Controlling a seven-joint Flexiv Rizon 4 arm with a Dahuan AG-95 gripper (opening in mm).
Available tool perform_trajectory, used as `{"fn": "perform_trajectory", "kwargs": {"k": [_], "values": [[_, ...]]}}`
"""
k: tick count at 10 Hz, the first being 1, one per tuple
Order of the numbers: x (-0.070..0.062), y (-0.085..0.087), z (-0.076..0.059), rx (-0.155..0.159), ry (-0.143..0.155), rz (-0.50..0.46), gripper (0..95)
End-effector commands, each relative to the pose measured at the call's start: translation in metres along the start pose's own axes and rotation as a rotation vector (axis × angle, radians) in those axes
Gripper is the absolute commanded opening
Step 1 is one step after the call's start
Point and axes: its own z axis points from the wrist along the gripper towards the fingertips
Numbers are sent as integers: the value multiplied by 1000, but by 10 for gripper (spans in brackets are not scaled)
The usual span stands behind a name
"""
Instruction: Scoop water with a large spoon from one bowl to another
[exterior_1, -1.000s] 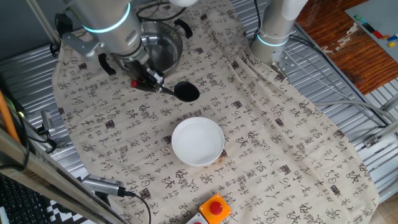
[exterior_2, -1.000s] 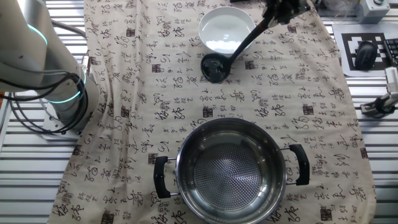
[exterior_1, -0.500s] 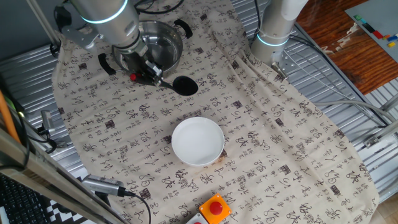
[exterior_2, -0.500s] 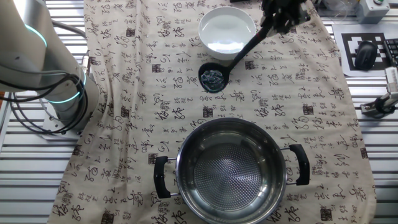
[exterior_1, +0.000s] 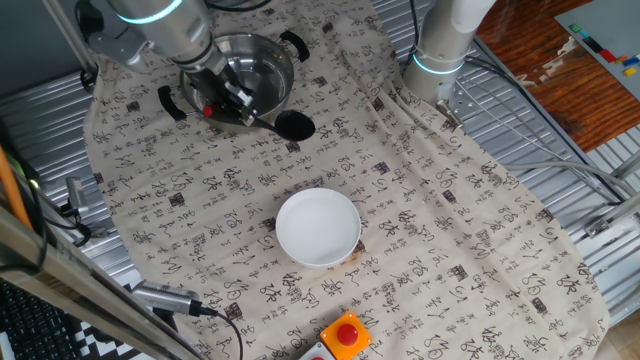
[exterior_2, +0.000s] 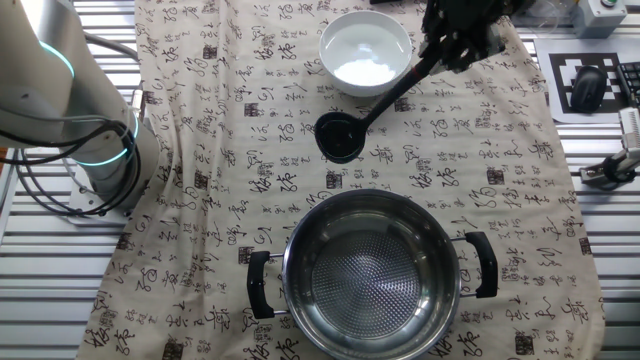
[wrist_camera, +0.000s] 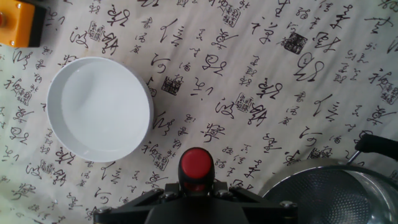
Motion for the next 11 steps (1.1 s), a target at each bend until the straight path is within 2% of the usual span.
{"fn": "perform_trajectory", "kwargs": {"k": [1, 8, 11], "values": [[1, -1, 1, -1, -6, -2, 0], [1, -1, 1, 1, -4, 7, 0], [1, -1, 1, 6, -21, 39, 0]]}}
